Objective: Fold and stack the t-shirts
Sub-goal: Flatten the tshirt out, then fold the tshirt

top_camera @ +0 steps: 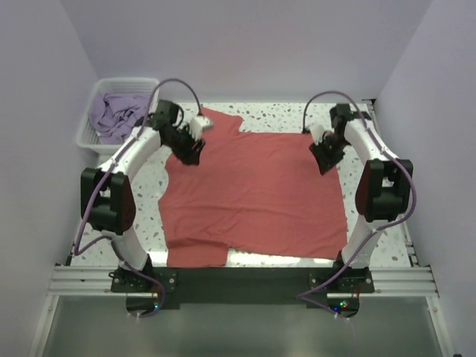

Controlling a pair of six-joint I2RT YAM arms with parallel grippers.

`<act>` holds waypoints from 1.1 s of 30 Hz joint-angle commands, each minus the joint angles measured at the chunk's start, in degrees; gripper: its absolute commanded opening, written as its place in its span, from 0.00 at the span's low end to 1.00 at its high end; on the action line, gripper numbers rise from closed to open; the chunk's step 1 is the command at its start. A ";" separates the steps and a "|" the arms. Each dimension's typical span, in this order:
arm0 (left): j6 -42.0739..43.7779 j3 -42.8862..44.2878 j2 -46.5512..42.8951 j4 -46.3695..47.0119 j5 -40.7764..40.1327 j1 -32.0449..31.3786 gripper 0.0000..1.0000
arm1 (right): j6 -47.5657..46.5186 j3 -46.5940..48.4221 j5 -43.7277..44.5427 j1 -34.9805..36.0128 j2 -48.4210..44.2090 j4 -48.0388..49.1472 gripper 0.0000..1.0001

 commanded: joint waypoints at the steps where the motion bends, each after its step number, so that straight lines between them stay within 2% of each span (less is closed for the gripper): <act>1: -8.92 18.47 7.29 9.15 2.38 0.83 0.57 | 6.82 14.88 -3.46 -2.82 5.97 3.27 0.30; 3: -13.39 24.13 13.70 13.20 1.06 1.44 0.64 | 9.38 21.71 -1.44 -3.80 11.07 6.52 0.31; 4: -14.55 29.64 15.99 13.99 0.18 1.53 0.65 | 11.74 23.50 -0.65 -4.07 12.91 7.75 0.31; 7: -18.24 38.80 23.99 16.98 -2.72 2.23 0.68 | 15.00 27.99 1.98 -4.95 18.02 12.85 0.32; 10: -20.88 42.35 29.10 22.25 -7.12 2.58 0.71 | 17.21 30.28 2.35 -5.74 21.89 17.59 0.37; 13: -22.90 40.78 30.95 30.07 -10.63 3.20 0.74 | 19.41 30.81 2.70 -6.35 25.22 23.04 0.45; 15: -23.78 41.03 32.62 33.33 -11.60 3.64 0.74 | 20.29 32.21 3.49 -6.35 27.76 25.68 0.45; 22: -25.72 45.17 38.68 34.30 -12.93 6.01 0.75 | 22.84 38.54 4.55 -7.23 33.75 26.65 0.49; 24: -25.72 44.55 39.12 34.65 -12.57 6.19 0.75 | 23.98 38.20 4.46 -7.41 33.85 27.62 0.54; 25: -25.72 44.38 39.30 34.74 -12.66 6.19 0.75 | 24.50 38.02 4.46 -7.41 33.67 27.88 0.60; 27: -25.90 44.29 39.74 34.66 -12.40 6.19 0.75 | 25.12 38.02 4.98 -7.32 33.93 28.41 0.63; 33: -26.69 43.59 40.79 33.78 -12.92 6.28 0.75 | 24.34 41.53 4.28 -7.32 37.18 25.43 0.59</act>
